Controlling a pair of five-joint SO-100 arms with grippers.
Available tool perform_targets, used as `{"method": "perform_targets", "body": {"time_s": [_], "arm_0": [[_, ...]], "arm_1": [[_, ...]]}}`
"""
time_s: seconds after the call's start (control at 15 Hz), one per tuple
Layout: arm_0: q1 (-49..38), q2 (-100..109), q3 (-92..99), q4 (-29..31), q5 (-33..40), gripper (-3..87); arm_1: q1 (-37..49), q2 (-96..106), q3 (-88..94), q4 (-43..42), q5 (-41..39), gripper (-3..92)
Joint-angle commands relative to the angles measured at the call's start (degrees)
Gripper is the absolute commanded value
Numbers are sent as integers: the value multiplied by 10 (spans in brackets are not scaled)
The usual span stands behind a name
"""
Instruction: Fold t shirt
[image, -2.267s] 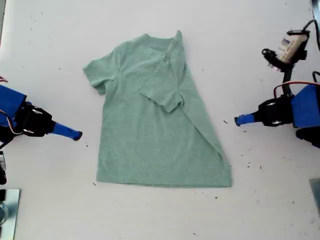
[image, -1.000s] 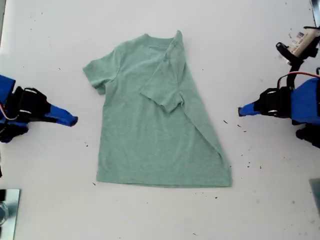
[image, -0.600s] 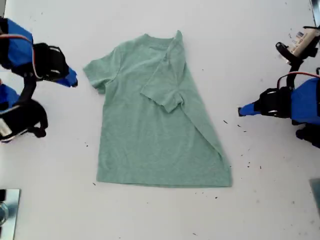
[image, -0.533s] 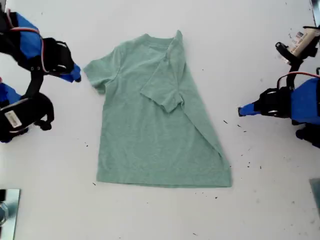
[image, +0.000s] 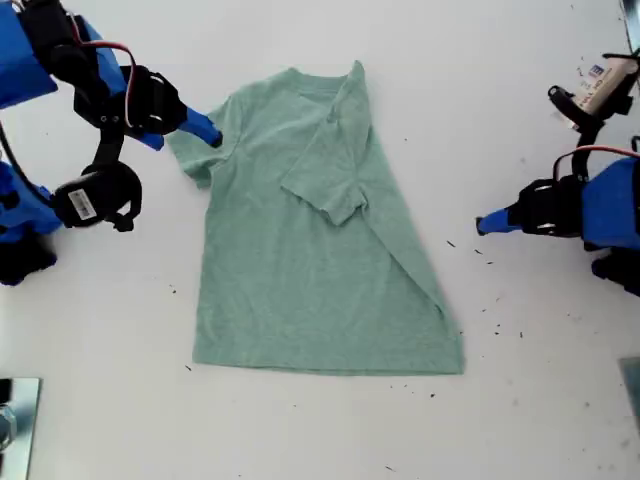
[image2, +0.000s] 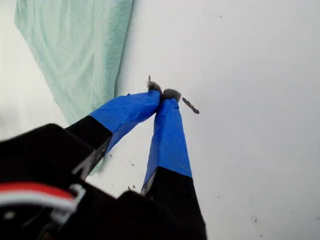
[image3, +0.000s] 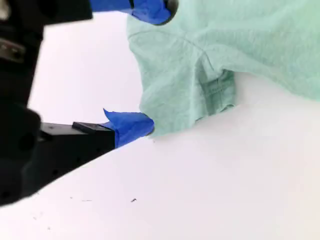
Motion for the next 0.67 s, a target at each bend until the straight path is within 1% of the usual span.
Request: {"method": "perform_targets", "body": {"time_s": [0.0, 0.27, 0.33, 0.4, 0.47, 0.53, 0.6], "arm_0": [[-47, -4, 53, -73, 22, 302], [-100, -75, 95, -159, 48, 293], [-111, -99, 107, -185, 56, 279], [-120, -135, 118, -207, 63, 208], [-123, -172, 118, -218, 66, 24], [-105, -178, 120, -222, 59, -2], [-89, -142, 120, -214, 40, -2]], "arm_1": [[-18, -2, 36, -5, -10, 12], [-29, -2, 36, -5, -8, 12], [-30, -2, 36, -5, -7, 12], [-30, -2, 36, -5, -7, 12], [-29, -2, 36, -5, -8, 12], [-24, -2, 36, -5, -11, 12], [-18, -2, 36, -5, -15, 12]]}}
